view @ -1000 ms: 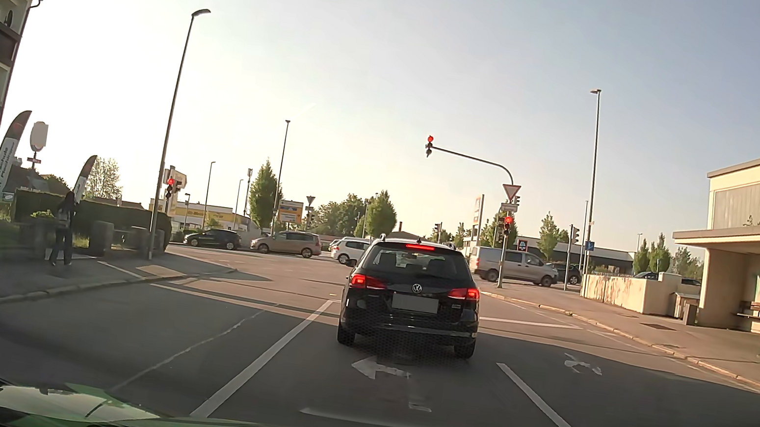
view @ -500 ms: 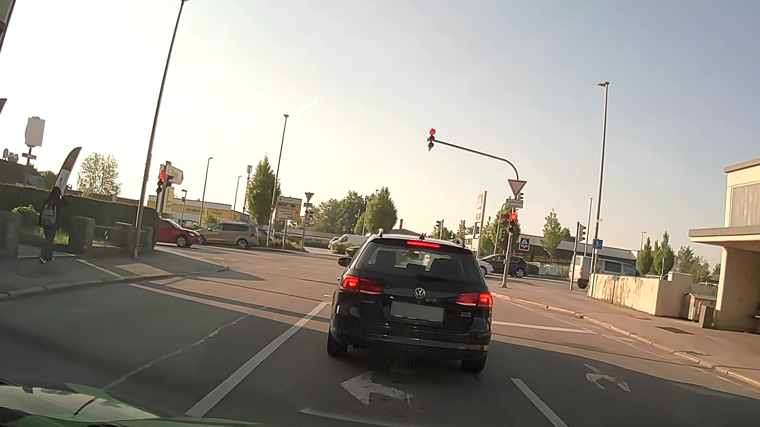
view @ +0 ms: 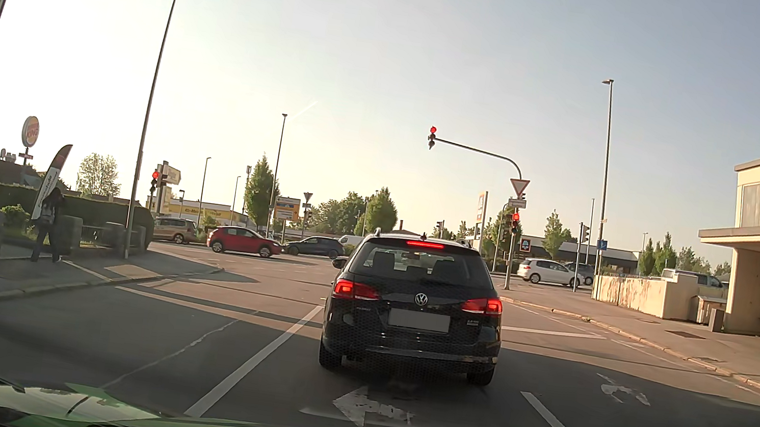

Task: Follow the waypoints while adhering to traffic rules and regulations

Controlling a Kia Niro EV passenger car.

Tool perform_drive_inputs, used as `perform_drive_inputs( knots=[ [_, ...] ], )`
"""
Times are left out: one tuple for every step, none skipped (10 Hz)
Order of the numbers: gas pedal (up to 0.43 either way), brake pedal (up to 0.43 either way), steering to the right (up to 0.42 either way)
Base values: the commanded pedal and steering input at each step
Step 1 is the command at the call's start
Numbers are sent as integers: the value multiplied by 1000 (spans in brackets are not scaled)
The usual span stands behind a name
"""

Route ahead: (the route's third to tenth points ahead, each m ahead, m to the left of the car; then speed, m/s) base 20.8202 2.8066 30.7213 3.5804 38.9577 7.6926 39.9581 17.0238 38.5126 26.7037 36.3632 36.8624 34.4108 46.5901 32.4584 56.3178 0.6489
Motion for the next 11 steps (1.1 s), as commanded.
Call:
perform_drive_inputs(
  knots=[
    [0,299,-5],
    [0,299,-5],
    [0,305,-5],
    [0,311,-5],
    [0,311,-5],
    [0,311,-5],
    [0,311,-5],
    [0,317,-5],
    [0,317,-5],
    [0,323,-5],
    [0,323,-5]
  ],
)
